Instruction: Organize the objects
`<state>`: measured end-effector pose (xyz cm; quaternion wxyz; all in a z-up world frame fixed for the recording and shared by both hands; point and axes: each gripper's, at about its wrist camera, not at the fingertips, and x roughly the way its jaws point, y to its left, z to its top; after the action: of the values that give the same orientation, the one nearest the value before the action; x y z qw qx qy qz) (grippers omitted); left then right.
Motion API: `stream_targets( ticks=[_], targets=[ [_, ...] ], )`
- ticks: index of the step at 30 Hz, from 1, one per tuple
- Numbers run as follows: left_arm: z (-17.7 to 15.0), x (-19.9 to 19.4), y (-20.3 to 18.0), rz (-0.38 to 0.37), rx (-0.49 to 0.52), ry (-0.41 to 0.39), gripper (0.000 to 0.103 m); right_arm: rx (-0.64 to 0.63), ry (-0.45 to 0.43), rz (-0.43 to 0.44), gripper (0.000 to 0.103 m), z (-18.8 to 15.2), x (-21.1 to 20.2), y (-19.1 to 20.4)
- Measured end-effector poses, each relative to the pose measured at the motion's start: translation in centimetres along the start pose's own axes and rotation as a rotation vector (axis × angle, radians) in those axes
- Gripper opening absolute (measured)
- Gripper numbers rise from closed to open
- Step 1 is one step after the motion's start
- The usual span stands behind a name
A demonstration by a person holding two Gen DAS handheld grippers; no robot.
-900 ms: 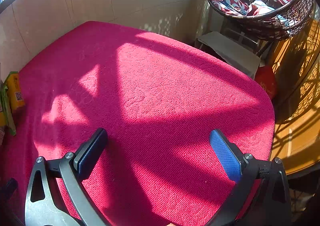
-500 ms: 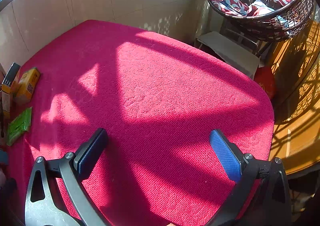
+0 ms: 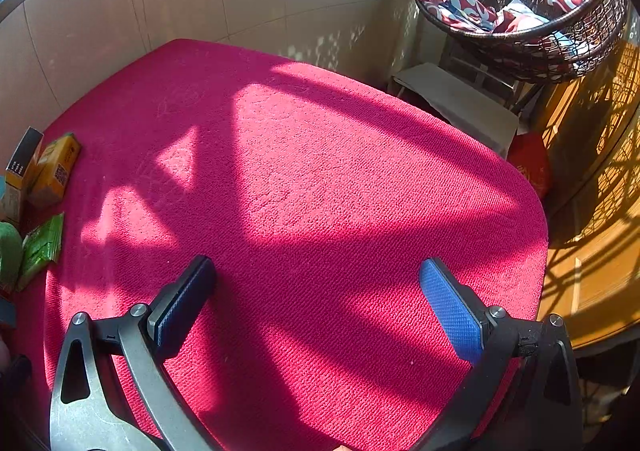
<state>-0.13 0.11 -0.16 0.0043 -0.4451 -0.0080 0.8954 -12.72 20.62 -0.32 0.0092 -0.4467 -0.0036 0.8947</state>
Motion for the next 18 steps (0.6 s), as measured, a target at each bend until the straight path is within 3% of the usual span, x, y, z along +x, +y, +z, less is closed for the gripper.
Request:
stream_targets(
  ticks=[18],
  targets=[
    [-0.1, -0.09, 0.05, 0.0, 0.0, -0.001, 0.103, -0.001, 0.001, -0.002, 0.103, -0.02, 0.01, 0.04]
  ],
)
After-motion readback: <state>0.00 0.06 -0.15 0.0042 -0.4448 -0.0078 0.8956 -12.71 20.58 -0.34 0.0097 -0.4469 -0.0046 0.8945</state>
